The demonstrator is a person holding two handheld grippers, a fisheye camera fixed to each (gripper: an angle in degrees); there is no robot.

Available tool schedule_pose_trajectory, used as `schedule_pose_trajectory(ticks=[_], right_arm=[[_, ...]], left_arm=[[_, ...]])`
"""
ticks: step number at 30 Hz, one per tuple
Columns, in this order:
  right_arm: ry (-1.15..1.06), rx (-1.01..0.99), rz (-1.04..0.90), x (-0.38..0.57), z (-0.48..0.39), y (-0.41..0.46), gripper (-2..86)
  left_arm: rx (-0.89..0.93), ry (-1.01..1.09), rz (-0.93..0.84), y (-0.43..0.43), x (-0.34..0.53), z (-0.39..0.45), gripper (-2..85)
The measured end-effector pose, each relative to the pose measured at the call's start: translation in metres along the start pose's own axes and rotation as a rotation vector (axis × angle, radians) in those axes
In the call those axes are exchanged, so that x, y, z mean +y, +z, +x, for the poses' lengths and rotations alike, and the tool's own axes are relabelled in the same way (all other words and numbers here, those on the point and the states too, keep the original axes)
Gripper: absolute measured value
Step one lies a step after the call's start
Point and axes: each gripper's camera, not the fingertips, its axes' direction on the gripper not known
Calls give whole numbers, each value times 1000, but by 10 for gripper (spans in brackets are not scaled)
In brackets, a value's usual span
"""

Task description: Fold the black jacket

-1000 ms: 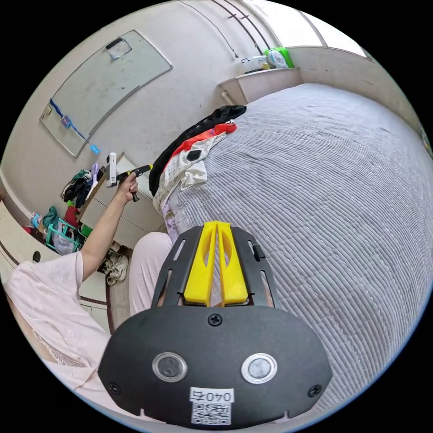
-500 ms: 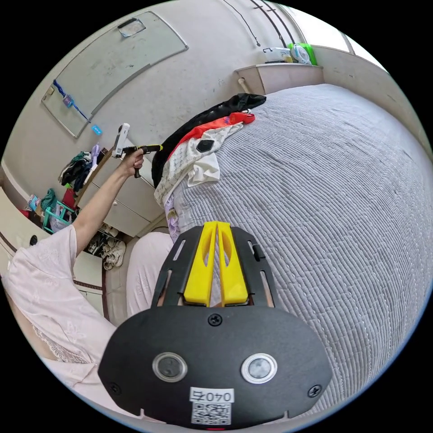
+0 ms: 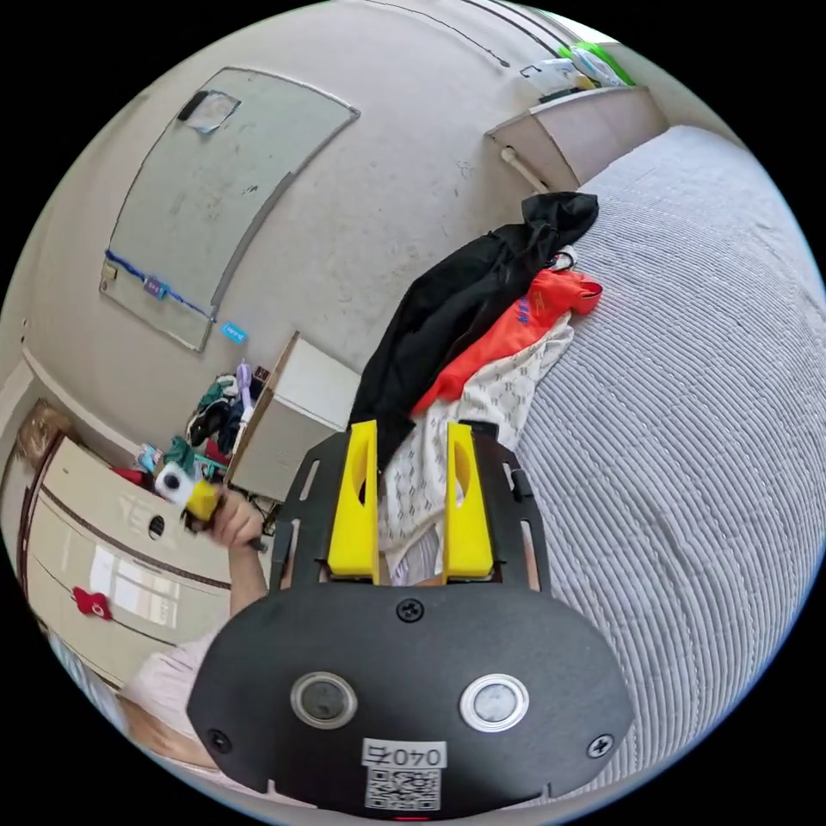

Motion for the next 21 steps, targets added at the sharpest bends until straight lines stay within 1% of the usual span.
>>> schedule_pose_trajectory(ticks=[1,3,4,5,6,8,12,13,15,16,17,18,19,21], right_arm=[[46,5,12,-12,12,1,114],[111,18,25,-22,31,0,111],[142,3,33,-24,41,-1,108],[163,-34,32,-24,49,-2,108],[169,-53,29,-23,52,-2,108],[170,-64,24,-18,59,-5,113],[196,-55,32,-20,70,-11,120],[221,-80,37,-25,76,-12,121],[253,-107,45,-35,83,-12,119],[271,-112,48,-42,86,-12,118],[283,-113,48,-49,88,-11,117],[288,-115,51,-52,89,-11,117],[294,-119,56,-57,89,-11,118],[290,-110,59,-66,88,-11,124]], left_arm=[[-42,43,-18,-2,-1,14,-8],[-366,122,-169,10,1,43,-5],[-445,114,-205,14,3,43,-4],[-627,103,-267,26,9,40,1],[-785,142,-324,40,20,38,10],[-920,210,-417,64,39,37,58],[-977,276,-547,117,87,38,102],[-991,286,-562,124,93,38,103],[-1071,327,-647,154,115,30,100],[-1105,332,-681,162,120,25,75],[-1196,334,-717,173,127,14,25],[-1222,325,-680,170,127,11,9],[-1193,291,-648,163,124,11,2],[-1044,126,-469,116,109,15,-7]])
